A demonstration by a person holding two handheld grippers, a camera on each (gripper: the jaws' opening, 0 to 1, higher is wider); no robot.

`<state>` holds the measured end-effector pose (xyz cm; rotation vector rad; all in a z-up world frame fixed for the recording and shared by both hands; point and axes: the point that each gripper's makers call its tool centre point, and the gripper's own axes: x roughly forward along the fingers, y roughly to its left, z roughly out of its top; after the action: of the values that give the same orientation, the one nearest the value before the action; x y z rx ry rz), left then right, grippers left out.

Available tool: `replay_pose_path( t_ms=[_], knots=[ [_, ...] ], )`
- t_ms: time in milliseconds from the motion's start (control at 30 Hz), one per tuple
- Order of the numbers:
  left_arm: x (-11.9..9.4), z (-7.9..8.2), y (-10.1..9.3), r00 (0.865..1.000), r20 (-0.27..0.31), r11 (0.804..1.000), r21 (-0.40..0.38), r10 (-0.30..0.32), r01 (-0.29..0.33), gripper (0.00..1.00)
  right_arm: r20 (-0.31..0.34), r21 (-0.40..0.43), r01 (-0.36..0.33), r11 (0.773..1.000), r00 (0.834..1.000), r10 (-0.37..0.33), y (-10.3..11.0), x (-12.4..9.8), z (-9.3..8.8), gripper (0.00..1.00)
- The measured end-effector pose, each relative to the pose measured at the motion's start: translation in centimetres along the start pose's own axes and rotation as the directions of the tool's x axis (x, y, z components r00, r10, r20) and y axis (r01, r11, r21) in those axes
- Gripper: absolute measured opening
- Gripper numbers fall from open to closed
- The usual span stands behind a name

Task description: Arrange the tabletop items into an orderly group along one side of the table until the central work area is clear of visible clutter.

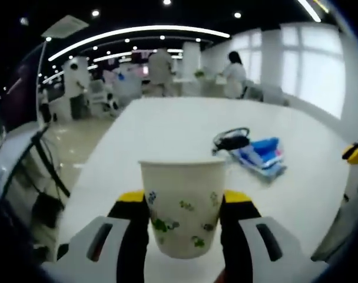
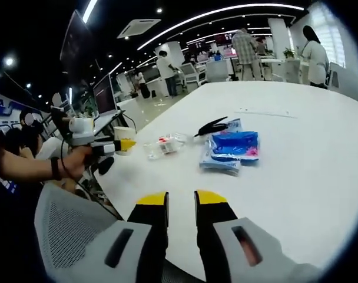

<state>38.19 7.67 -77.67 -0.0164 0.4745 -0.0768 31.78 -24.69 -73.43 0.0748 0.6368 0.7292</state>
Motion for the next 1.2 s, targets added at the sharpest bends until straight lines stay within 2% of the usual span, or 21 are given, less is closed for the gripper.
replay_pose_path(
  t_ms=[267,367,500,600,667,767,933,1200],
  knots=[
    [1.9,-1.2,2.1,0.997,-0.020,0.995,-0.064,0.069,-0.071,0.44,-0.001,0.042,0.048,0.998,0.999,-0.048,-1.7,-0.9,-0.7,0.20],
    [2.6,-1.0,2.4,0.996,-0.012,0.995,-0.054,0.088,-0.089,0.44,-0.008,0.057,0.062,0.996,0.998,-0.062,-2.1,-1.2,-1.3,0.21],
    [3.7,-0.1,3.7,0.992,0.024,0.987,-0.104,0.127,-0.124,0.44,-0.035,0.054,0.086,0.995,0.996,-0.085,-2.4,-2.2,-2.3,0.21],
    [4.3,-0.1,3.8,0.991,0.025,0.986,-0.104,0.133,-0.130,0.44,-0.037,0.076,0.110,0.991,0.994,-0.107,-3.3,-2.9,-2.6,0.20],
    [5.0,-0.7,4.1,0.991,0.011,0.985,-0.111,0.132,-0.130,0.44,-0.036,0.088,0.123,0.988,0.992,-0.120,-3.8,-3.1,-2.8,0.20],
    [5.0,-1.0,4.4,0.990,0.012,0.983,-0.123,0.139,-0.137,0.44,-0.036,0.074,0.134,0.988,0.991,-0.132,-4.0,-3.2,-2.7,0.21],
    [4.5,-1.7,4.8,0.989,0.009,0.982,-0.118,0.146,-0.144,0.44,-0.048,0.080,0.137,0.987,0.990,-0.133,-4.0,-2.7,-2.8,0.30],
    [3.6,-3.0,5.1,0.989,-0.013,0.982,-0.113,0.150,-0.151,0.45,-0.043,0.083,0.135,0.987,0.990,-0.132,-4.0,-2.4,-2.5,0.30]
  ],
)
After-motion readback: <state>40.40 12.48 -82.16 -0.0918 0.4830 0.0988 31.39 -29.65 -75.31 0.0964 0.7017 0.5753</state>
